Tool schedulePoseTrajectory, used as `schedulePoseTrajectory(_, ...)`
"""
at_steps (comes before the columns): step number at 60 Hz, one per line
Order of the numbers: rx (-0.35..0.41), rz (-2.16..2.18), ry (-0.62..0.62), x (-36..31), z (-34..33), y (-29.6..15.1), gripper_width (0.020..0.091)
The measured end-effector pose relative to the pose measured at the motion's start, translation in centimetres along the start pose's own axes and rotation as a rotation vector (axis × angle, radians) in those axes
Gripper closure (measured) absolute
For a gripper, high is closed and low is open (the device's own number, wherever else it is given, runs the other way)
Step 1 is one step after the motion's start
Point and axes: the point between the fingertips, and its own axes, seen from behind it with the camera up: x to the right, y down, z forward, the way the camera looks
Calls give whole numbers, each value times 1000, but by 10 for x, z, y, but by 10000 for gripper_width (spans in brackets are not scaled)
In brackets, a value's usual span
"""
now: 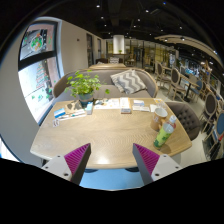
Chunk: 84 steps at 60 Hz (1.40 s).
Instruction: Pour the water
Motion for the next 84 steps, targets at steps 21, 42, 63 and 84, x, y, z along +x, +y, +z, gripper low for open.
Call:
schedulePoseTrajectory(21, 22, 52, 64, 164, 57, 45, 250)
schedulePoseTrajectory(42, 111, 55, 71, 262, 166, 37, 249)
schedulePoseTrajectory(63, 179, 32, 11, 266, 226, 21, 564)
schedulePoseTrajectory(84, 176, -46, 7, 254, 218, 14, 722)
